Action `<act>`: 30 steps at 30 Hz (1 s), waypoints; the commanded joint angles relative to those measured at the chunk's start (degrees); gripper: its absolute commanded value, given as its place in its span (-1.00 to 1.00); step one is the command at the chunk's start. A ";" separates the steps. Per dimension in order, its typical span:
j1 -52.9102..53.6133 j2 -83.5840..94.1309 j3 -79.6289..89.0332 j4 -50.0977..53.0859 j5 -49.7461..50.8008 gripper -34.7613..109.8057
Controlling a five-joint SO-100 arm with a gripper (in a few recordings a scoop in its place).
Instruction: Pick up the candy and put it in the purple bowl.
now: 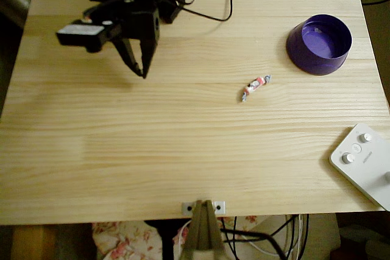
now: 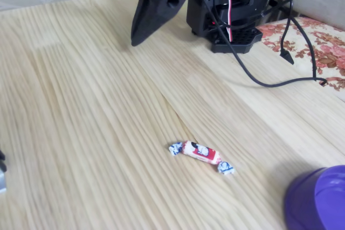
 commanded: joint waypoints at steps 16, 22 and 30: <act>-1.23 0.70 -0.44 -1.05 -0.88 -0.53; 0.00 0.70 -0.44 -1.05 0.35 -0.53; 1.05 0.70 -0.44 -1.05 1.58 -0.53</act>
